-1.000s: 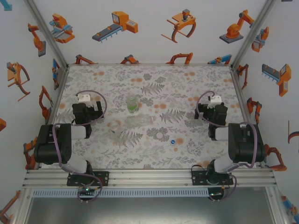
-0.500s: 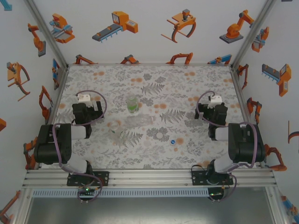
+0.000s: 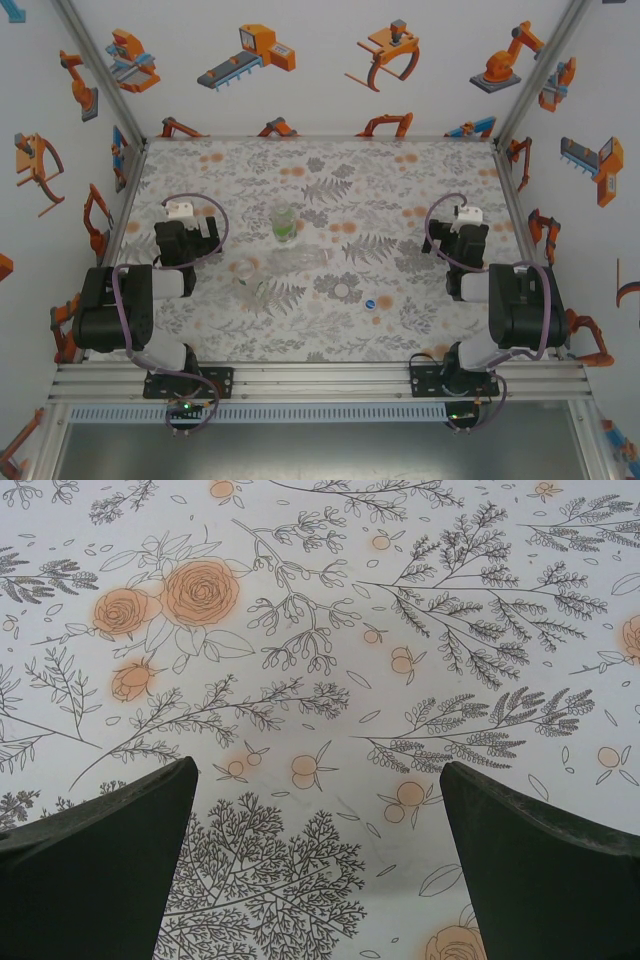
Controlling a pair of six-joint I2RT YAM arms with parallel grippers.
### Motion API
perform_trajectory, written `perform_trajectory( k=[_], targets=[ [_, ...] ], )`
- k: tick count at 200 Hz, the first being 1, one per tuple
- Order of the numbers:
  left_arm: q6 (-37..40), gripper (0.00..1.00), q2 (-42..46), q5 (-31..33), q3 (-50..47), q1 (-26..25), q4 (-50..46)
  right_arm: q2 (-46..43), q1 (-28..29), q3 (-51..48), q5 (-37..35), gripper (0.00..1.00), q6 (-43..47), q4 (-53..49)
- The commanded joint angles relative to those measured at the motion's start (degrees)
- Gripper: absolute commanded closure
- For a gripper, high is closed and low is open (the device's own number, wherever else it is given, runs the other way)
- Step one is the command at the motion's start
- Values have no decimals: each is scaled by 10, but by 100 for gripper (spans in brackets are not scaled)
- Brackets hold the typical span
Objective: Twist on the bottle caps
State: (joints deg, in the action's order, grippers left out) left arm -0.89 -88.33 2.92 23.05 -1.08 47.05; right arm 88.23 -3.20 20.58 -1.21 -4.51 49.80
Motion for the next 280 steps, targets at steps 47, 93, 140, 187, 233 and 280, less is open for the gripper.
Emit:
perform_trajectory(
  k=[47, 93, 140, 187, 233, 280],
  targets=[
    [-9, 3, 2, -11, 6, 2, 0, -1, -3, 19, 37, 7, 13, -10],
    [-10, 3, 51, 39, 18, -12, -59, -101, -2, 2, 65, 12, 26, -54],
    [-41, 3, 143, 144, 49, -47, -195, -221, 8, 73, 98, 16, 14, -258],
    [-147, 3, 252, 162, 130, -57, -401, -252, 95, 164, 107, 18, -51, -399],
    [-185, 3, 301, 36, 216, -57, -565, -195, 253, 229, 72, 18, -113, -416],
    [-163, 3, 318, -15, 333, -53, -734, -104, 381, 287, 28, 9, -126, -360]
  ],
)
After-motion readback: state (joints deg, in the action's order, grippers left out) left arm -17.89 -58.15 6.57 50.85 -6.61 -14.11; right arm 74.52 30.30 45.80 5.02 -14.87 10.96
